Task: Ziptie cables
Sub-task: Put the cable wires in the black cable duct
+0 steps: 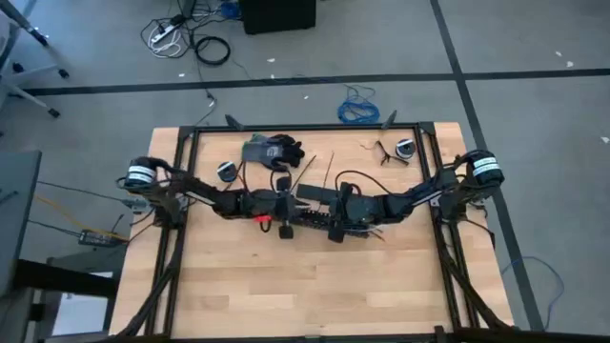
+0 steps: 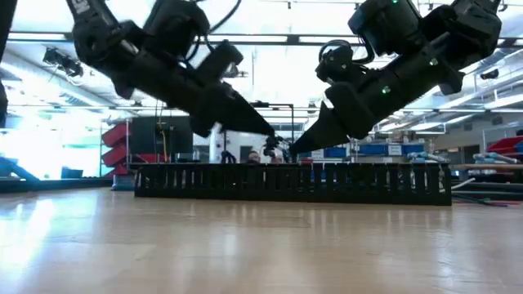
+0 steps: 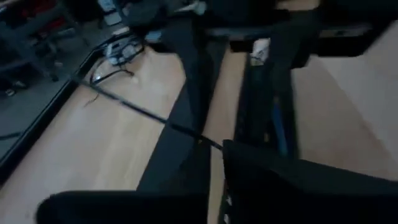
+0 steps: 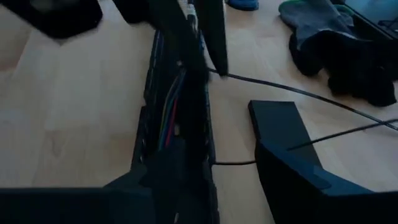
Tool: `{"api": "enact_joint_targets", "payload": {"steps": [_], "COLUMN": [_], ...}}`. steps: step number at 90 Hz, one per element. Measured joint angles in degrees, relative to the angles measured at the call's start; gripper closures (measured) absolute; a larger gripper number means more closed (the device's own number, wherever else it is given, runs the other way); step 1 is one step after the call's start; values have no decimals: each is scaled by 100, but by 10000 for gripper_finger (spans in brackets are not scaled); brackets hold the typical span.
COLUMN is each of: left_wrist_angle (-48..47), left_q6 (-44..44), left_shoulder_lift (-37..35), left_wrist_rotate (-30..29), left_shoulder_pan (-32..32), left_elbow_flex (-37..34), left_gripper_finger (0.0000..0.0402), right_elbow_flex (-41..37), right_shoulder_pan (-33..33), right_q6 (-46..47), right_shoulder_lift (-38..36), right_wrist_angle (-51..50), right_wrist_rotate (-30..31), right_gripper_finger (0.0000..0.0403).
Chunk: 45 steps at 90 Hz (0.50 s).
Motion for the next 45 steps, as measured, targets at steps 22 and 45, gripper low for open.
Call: {"api": "enact_joint_targets", "payload": {"steps": [22,45], "left_wrist_angle": [-802,-751], "left_q6": [112,-387], "left_shoulder_lift": [-145,-106], "left_wrist_rotate": [-106,-390], "left_shoulder_pan": [53,110], "left_elbow_flex": [0,55], "left_gripper_finger": [256,239], "right_elbow_flex": [0,0], "right_shoulder_pan": [2,11], "right_q6": [178,184], "right_shoulder_lift": [0,0], "right_wrist_angle": [2,-5], "right_wrist_rotate": [-122,215], "right_gripper_finger": [212,217]}}
